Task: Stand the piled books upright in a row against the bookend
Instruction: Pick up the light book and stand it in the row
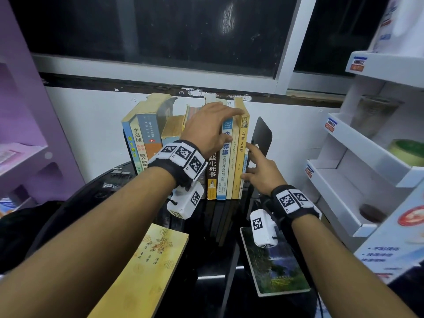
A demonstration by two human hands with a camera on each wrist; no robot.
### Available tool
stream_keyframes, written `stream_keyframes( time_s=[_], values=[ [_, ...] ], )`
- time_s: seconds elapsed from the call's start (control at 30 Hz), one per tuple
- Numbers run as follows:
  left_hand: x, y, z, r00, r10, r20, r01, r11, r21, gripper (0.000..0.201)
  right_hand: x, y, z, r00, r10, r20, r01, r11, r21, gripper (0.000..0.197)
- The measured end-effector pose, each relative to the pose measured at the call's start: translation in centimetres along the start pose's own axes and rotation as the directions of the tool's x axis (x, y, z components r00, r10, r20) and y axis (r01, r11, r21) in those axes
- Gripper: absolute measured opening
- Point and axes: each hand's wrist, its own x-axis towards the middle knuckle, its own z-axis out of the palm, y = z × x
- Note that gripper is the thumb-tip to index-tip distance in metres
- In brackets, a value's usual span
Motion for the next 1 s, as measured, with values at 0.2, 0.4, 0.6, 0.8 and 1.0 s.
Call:
stream_keyframes(
  time_s=[0.2,0.4,0.6,0.8,1.0],
  values=[
    [0.0,0.1,0.1,1.0,0.009,-0.004,-0.009,1.0,0.016,0.062,-0.1,-0.3,0.2,0.998,0.041,0.056,-0.038,0.998,-0.055,0.085],
    [0.2,-0.1,0.3,1.0,0.011,-0.003,-0.011,1.0,0.023,0.063,-0.1,-0.5,-0.2,0.996,0.054,0.065,-0.049,0.995,-0.082,0.092],
    [0.0,0.2,0.0,0.999,0.02,0.029,-0.021,0.999,0.026,0.067,-1.1,-0.9,-1.1,0.996,0.052,0.078,-0.048,0.998,-0.048,0.089],
    [-0.7,1.2,-1.5,0.996,-0.003,0.094,0.001,1.0,0.025,0.068,-3.2,-1.3,-2.6,0.993,0.1,0.065,-0.093,0.991,-0.1,0.072],
    [-3.4,2.6,-2.5,0.997,0.045,-0.06,-0.042,0.998,0.052,0.057,-5.3,-1.1,-3.6,0.981,0.173,0.091,-0.134,0.932,-0.336,0.043]
  ],
)
